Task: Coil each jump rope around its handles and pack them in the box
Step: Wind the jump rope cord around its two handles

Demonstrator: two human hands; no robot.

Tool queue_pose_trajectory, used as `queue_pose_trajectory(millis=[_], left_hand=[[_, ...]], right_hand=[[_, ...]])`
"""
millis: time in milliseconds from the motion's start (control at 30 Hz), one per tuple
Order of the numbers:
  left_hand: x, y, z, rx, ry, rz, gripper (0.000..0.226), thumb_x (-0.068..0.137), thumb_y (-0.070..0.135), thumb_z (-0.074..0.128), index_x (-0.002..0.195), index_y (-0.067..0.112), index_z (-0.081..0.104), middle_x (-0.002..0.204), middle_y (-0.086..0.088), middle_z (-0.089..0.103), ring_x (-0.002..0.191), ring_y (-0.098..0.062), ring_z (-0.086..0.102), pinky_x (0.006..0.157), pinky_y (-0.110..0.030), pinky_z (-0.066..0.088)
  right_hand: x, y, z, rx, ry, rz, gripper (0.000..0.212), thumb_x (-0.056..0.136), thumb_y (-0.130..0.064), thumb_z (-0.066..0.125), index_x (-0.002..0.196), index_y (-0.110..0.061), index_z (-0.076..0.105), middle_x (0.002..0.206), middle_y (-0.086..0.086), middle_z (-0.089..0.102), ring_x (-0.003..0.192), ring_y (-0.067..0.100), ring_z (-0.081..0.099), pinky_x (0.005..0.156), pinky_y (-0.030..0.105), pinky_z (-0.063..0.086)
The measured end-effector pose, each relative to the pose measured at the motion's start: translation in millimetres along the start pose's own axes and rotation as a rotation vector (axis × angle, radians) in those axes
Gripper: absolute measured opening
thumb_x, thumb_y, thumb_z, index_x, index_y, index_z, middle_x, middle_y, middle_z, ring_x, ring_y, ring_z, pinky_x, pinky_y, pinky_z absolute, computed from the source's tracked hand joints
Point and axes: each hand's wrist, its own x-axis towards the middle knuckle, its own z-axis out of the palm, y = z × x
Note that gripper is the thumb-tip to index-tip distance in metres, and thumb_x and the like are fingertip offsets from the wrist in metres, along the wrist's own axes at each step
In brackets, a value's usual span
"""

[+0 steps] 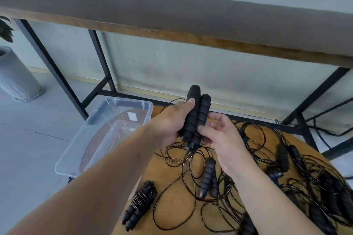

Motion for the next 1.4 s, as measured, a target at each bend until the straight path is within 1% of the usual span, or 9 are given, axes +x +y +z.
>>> queue_pose_trajectory(millis=[233, 400, 533, 667, 767, 900, 1033, 1200, 1400], left_hand=[[-31.3, 67.3, 23.4, -0.015, -0.031, 0.088, 0.038, 0.106, 0.038, 0.039, 0.127, 0.01, 0.055, 0.11, -0.013, 0.071, 0.096, -0.026, 0.07, 0.086, -0.043, 0.057], [-49.1, 103.4, 28.6, 0.035, -0.014, 0.208, 0.037, 0.106, 0.039, 0.038, 0.124, 0.012, 0.055, 0.109, -0.014, 0.071, 0.098, -0.028, 0.07, 0.082, -0.044, 0.058], [-60.3, 134.1, 30.7, 0.015, -0.036, 0.331, 0.039, 0.107, 0.039, 0.036, 0.126, 0.011, 0.054, 0.114, -0.015, 0.071, 0.103, -0.031, 0.07, 0.091, -0.052, 0.055], [-71.2, 159.5, 30.1, -0.051, -0.112, 0.37, 0.041, 0.108, 0.034, 0.035, 0.128, 0.005, 0.054, 0.122, -0.02, 0.067, 0.105, -0.036, 0.069, 0.087, -0.05, 0.057], [-75.8, 164.9, 28.5, -0.065, -0.162, 0.355, 0.04, 0.107, 0.03, 0.037, 0.127, 0.0, 0.055, 0.122, -0.021, 0.067, 0.106, -0.032, 0.069, 0.08, -0.041, 0.06], [-72.7, 156.0, 26.4, -0.017, -0.151, 0.302, 0.037, 0.106, 0.029, 0.041, 0.124, 0.0, 0.056, 0.123, -0.026, 0.065, 0.108, -0.037, 0.066, 0.093, -0.049, 0.051], [-76.4, 151.5, 37.9, -0.008, -0.209, 0.274, 0.039, 0.106, 0.033, 0.04, 0.127, 0.005, 0.057, 0.116, -0.021, 0.069, 0.096, -0.031, 0.069, 0.087, -0.043, 0.053], [-80.2, 144.5, 52.1, -0.044, -0.269, 0.177, 0.049, 0.103, 0.046, 0.042, 0.129, 0.008, 0.056, 0.117, -0.023, 0.069, 0.112, -0.039, 0.065, 0.097, -0.056, 0.051], [-82.4, 141.6, 63.5, -0.036, -0.257, 0.1, 0.057, 0.101, 0.054, 0.034, 0.13, 0.008, 0.054, 0.115, -0.023, 0.07, 0.104, -0.036, 0.069, 0.089, -0.052, 0.056]], right_hand=[[-9.2, -61.3, -4.7, -0.054, 0.003, -0.138, 0.039, 0.087, -0.007, 0.07, 0.122, -0.017, 0.054, 0.103, 0.006, 0.069, 0.087, 0.017, 0.063, 0.069, 0.029, 0.042], [-13.4, -102.2, -0.7, -0.106, 0.001, -0.238, 0.042, 0.089, -0.01, 0.069, 0.126, -0.019, 0.052, 0.108, 0.005, 0.068, 0.095, 0.019, 0.064, 0.074, 0.032, 0.044], [-19.6, -139.5, 1.3, -0.079, 0.021, -0.334, 0.039, 0.088, -0.008, 0.067, 0.123, -0.018, 0.055, 0.104, 0.002, 0.069, 0.092, 0.017, 0.065, 0.076, 0.034, 0.047], [-24.1, -168.5, 1.2, 0.048, 0.011, -0.359, 0.029, 0.091, -0.015, 0.067, 0.12, -0.015, 0.06, 0.105, 0.007, 0.073, 0.085, 0.02, 0.069, 0.073, 0.032, 0.054], [-27.5, -176.1, -0.9, 0.061, -0.004, -0.355, 0.029, 0.092, -0.012, 0.066, 0.121, -0.01, 0.061, 0.103, 0.007, 0.075, 0.083, 0.019, 0.073, 0.071, 0.028, 0.058], [-29.8, -176.5, -9.7, 0.09, 0.025, -0.305, 0.021, 0.094, -0.014, 0.062, 0.115, -0.01, 0.065, 0.095, 0.008, 0.076, 0.078, 0.018, 0.069, 0.068, 0.029, 0.054], [-33.7, -179.9, -21.1, 0.019, 0.022, -0.269, 0.017, 0.095, -0.014, 0.062, 0.111, -0.012, 0.065, 0.097, 0.009, 0.074, 0.08, 0.021, 0.064, 0.069, 0.032, 0.053], [-40.0, -176.0, -37.0, -0.108, 0.029, -0.272, 0.013, 0.095, -0.017, 0.061, 0.106, -0.017, 0.068, 0.094, 0.004, 0.076, 0.082, 0.018, 0.067, 0.077, 0.036, 0.047], [-44.6, -171.8, -52.2, -0.192, 0.027, -0.269, 0.013, 0.095, -0.019, 0.06, 0.103, -0.016, 0.07, 0.093, 0.001, 0.075, 0.089, 0.017, 0.065, 0.079, 0.036, 0.044]])
